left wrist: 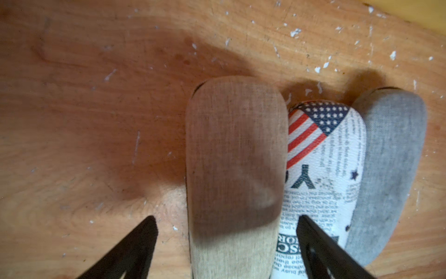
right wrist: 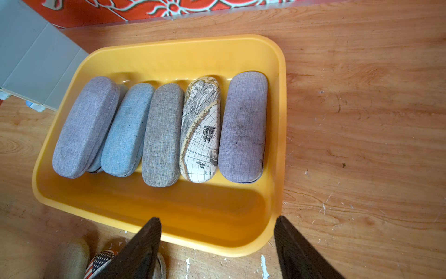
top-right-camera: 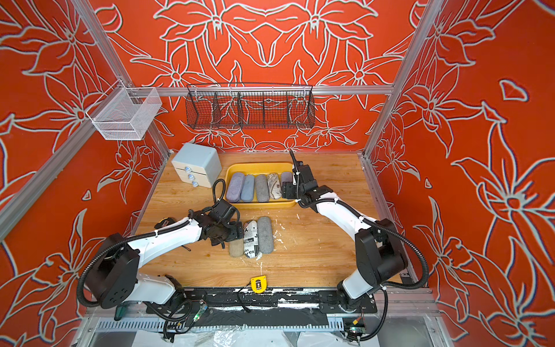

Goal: Put the glasses cases into the storage boxes
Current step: Pick up the glasses case at the center of the board.

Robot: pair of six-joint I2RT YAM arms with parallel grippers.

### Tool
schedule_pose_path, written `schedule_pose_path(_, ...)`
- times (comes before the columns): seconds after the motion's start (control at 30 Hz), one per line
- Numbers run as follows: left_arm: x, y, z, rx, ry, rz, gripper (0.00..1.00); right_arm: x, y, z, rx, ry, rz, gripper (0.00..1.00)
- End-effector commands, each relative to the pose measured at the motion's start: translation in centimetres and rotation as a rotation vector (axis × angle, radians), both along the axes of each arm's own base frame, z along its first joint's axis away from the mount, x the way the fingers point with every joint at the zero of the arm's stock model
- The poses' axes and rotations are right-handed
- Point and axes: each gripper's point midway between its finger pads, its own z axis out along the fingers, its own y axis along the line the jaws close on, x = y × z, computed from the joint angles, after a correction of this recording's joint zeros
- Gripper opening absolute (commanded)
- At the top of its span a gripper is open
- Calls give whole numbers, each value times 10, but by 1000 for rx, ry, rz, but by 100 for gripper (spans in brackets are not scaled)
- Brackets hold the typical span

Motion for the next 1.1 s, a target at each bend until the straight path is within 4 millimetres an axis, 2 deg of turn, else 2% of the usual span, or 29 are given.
schedule_pose_path(0.0,4,-2,0,8,0,1,88,-4,-4,1,-4,8,-14,76)
schedule_pose_path(0.33,4,0,-15,59,48,3,83,-3,-3,-6,-15,19,-7,76)
schedule_pose_path(0.53,3,2,-21,79,68,11,76,-2,-4,-10,-17,26,-11,76)
schedule_pose_path(0.77,2,7,-23,103,72,13,71,-1,-4,-12,-20,27,-10,76)
schedule_pose_path(1.07,-2,12,-23,121,73,9,72,0,-2,-13,-10,32,-8,76)
